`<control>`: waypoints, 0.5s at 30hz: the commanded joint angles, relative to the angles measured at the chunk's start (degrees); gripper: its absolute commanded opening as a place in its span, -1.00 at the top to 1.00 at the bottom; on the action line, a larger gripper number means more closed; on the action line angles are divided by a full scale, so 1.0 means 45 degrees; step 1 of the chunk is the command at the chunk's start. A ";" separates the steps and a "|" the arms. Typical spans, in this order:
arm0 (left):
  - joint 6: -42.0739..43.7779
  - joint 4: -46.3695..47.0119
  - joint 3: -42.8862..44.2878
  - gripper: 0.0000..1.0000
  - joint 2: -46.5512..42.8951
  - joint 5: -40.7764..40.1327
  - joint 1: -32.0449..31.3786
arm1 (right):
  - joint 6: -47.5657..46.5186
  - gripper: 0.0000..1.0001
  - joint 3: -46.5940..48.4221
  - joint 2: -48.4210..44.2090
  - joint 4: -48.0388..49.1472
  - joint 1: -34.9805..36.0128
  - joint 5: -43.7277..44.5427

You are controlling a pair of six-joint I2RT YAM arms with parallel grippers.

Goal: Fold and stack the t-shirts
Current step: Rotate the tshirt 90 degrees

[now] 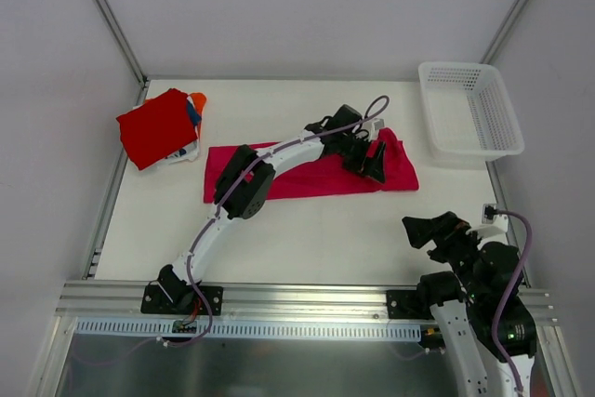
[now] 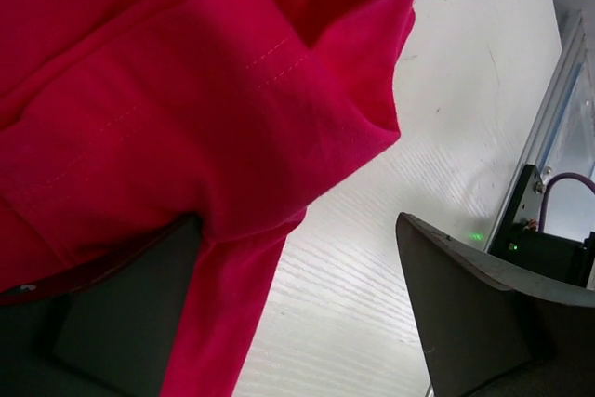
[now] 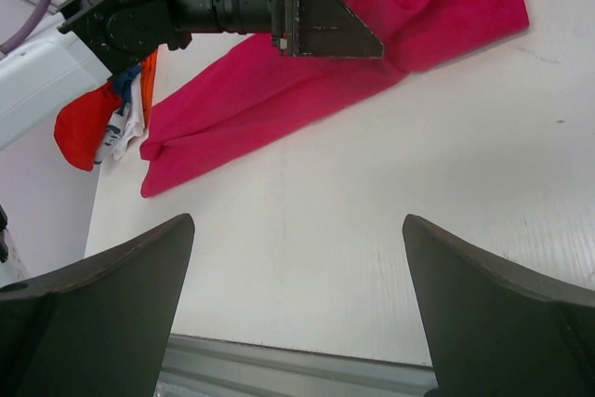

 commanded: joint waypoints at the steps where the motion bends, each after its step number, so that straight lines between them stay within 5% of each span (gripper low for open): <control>1: 0.0255 -0.0083 0.0153 -0.74 0.0322 -0.1216 -0.0323 | 0.0216 -0.99 0.0613 -0.0929 -0.0907 -0.0340 -0.0670; 5: 0.1055 -0.0103 -0.0335 -0.61 0.0069 -0.3670 -0.0597 | -0.0077 -0.99 0.1393 -0.1008 -0.1416 -0.0886 -0.0884; 10: 0.1233 -0.0122 -0.0707 -0.72 -0.0205 -0.7151 -0.0597 | -0.0272 -0.99 0.1805 -0.0969 -0.1846 -0.1277 -0.1275; 15: 0.0921 -0.0123 -0.0590 -0.81 -0.0478 -0.8094 -0.0071 | -0.0487 -0.99 0.1904 -0.0930 -0.2198 -0.1590 -0.1393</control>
